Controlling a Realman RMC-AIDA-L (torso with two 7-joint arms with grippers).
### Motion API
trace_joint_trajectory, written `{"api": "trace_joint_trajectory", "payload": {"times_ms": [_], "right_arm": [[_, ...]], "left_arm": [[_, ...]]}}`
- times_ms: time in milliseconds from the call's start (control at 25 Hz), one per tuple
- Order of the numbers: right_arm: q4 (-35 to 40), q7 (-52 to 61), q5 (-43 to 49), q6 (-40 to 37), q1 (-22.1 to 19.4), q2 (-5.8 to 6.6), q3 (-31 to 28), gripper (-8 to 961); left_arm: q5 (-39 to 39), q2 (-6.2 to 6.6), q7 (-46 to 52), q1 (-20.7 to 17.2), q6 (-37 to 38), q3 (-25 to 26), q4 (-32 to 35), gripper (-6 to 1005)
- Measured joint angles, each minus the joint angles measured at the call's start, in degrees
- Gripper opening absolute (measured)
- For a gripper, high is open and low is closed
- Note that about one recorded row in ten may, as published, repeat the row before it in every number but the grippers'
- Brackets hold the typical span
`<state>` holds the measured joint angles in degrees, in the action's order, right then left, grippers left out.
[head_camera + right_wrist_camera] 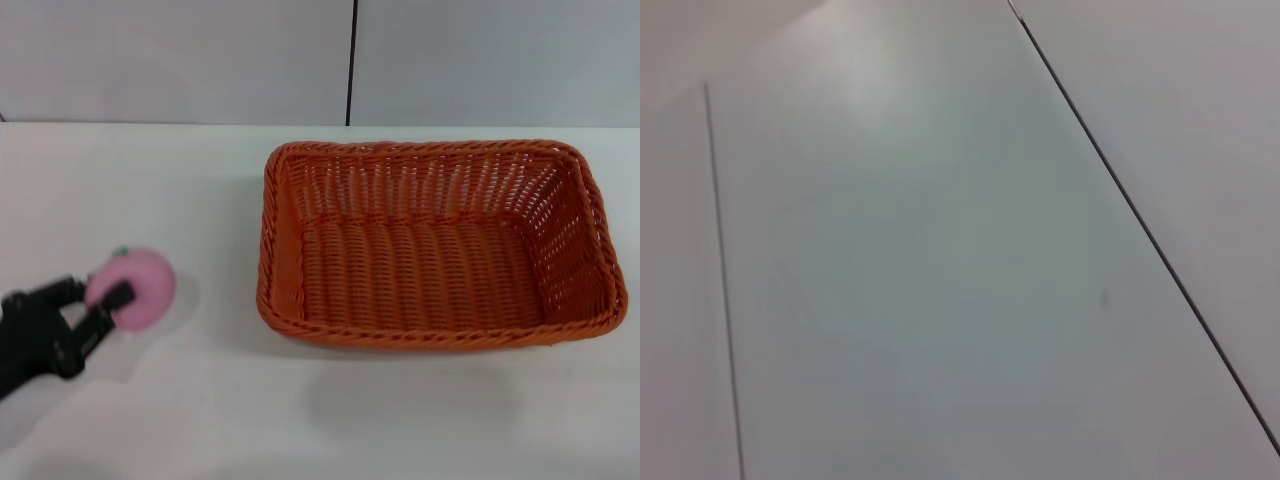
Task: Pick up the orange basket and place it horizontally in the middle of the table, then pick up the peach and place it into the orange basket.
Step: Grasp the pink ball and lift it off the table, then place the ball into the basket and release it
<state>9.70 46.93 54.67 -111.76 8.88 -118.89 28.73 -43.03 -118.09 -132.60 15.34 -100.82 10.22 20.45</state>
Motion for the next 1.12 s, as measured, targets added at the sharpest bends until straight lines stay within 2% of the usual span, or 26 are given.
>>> {"api": "trace_joint_trajectory", "payload": {"times_ms": [120,160,240,360,400,520,800,920,1120], "right_arm": [[-0.59,-0.47,0.05,1.20,0.00,-0.06,0.27,571],[-0.85,-0.56,0.08,1.54,0.00,-0.08,0.32,572],[-1.27,-0.60,0.12,1.96,0.00,-0.10,0.37,574],[-1.85,-0.62,0.15,2.20,-0.01,-0.09,0.37,577],[-1.97,-0.62,0.16,2.22,-0.04,-0.08,0.37,578],[-2.22,-0.63,0.17,2.24,-0.25,-0.09,0.36,581],[-2.42,-0.66,0.24,2.28,-0.50,-0.14,0.36,588],[-2.47,-0.67,0.25,2.44,-0.55,-0.10,0.35,591],[-2.50,-0.69,0.26,3.25,-0.30,-0.06,0.36,595]], "left_arm": [[-1.49,-0.02,-0.26,0.49,-0.60,0.13,-0.12,278],[-3.93,-0.26,-2.07,2.42,-2.25,0.12,-1.73,273],[-4.12,-0.31,-4.16,4.77,-3.07,0.07,-4.95,262],[-4.15,-0.31,-4.74,5.39,-3.13,0.01,-5.93,222],[-3.97,-0.43,-8.12,8.44,-2.29,-0.15,-11.89,216],[-3.60,-0.50,-10.07,10.29,0.17,-0.47,-17.17,200],[-3.52,-0.64,-17.43,13.65,11.32,-3.51,-29.43,170],[-3.52,-0.65,-20.34,13.77,15.38,-3.41,-32.53,306],[-3.54,-0.65,-21.63,13.74,16.52,-3.52,-33.78,501]]}}
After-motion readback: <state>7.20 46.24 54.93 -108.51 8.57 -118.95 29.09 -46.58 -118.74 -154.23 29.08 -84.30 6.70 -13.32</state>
